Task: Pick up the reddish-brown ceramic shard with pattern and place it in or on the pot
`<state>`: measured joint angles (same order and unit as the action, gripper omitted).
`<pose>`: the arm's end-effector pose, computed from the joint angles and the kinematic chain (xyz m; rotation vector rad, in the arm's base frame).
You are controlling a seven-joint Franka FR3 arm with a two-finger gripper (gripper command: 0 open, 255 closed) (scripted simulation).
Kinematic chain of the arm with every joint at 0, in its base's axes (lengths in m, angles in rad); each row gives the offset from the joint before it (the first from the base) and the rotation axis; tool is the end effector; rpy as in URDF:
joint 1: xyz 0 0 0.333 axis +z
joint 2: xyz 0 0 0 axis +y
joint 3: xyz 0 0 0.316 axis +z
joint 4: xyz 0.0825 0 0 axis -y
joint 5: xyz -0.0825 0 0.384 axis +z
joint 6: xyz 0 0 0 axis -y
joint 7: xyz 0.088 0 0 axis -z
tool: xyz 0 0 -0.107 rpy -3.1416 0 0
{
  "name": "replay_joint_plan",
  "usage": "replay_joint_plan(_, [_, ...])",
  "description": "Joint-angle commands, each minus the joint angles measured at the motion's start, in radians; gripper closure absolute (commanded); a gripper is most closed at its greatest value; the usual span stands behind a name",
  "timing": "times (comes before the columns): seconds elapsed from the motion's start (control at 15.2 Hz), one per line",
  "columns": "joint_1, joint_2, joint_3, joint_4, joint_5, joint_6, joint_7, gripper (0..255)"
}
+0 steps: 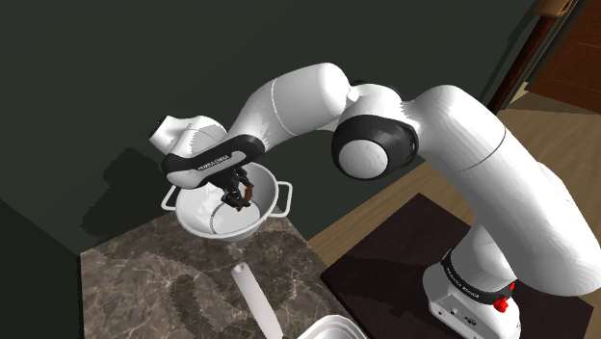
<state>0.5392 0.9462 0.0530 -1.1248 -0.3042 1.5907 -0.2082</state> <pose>0.6135 0.3624 0.2070 2.4901 1.1565 -0.5907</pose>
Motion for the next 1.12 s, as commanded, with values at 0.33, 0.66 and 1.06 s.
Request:
replay_joint_plan(0.33, [0.000,-0.052,0.001,0.003,0.002,-0.054,-0.014,255])
replay_joint_plan(0.66, [0.002,-0.080,0.001,0.022,0.003,-0.099,-0.026,255])
replay_joint_plan(1.06, [0.005,-0.106,0.001,0.056,0.004,-0.158,-0.041,255])
